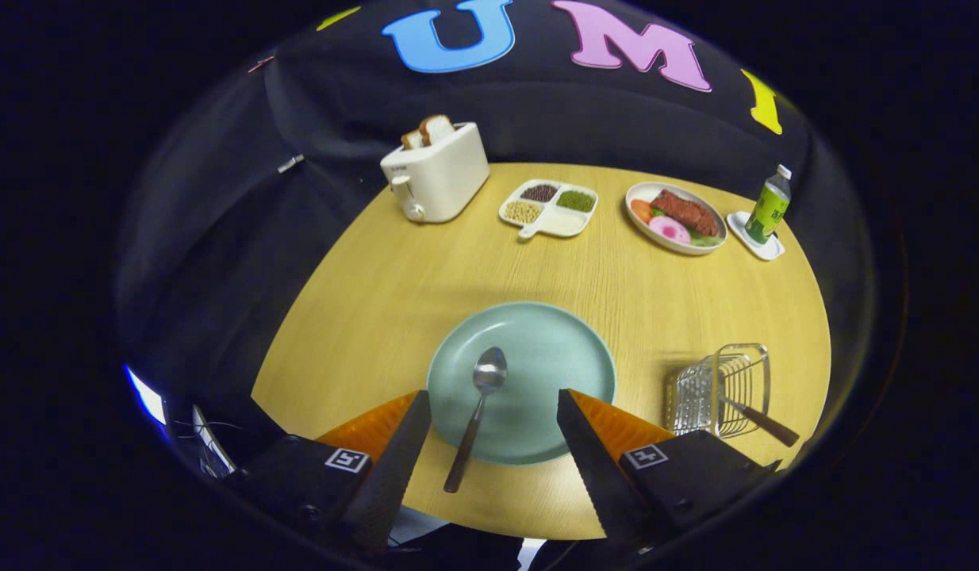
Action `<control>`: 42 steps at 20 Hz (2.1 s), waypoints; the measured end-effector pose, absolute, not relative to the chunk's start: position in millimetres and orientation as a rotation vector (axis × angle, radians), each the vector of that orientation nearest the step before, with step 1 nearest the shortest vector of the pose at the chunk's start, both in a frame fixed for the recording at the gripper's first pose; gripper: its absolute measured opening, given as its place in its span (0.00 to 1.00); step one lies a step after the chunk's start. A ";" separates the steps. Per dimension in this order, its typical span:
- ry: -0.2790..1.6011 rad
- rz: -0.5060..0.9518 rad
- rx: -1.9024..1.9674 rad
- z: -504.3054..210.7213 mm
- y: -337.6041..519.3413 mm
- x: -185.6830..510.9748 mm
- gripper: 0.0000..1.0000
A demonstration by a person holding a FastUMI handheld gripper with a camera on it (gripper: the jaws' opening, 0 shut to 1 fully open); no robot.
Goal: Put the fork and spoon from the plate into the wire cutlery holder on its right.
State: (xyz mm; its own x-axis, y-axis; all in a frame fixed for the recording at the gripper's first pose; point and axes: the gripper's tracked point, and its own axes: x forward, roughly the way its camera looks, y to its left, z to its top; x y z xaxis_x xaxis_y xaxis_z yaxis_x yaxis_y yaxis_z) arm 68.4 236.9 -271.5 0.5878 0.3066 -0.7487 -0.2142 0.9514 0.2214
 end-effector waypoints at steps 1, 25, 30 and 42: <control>0.926 0.301 0.093 -283.8 238.6 67.7 1.00; 1.354 0.282 -0.060 -379.8 248.1 60.7 0.14; 1.377 0.342 0.030 -377.0 249.9 62.1 0.08; 1.289 0.551 -0.065 -301.4 219.4 51.3 0.08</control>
State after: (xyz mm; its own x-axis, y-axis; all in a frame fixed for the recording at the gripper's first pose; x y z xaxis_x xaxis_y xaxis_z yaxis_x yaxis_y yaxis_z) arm 51.3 219.4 -301.4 0.1682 0.3520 -0.9208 -0.4229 0.8695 0.2551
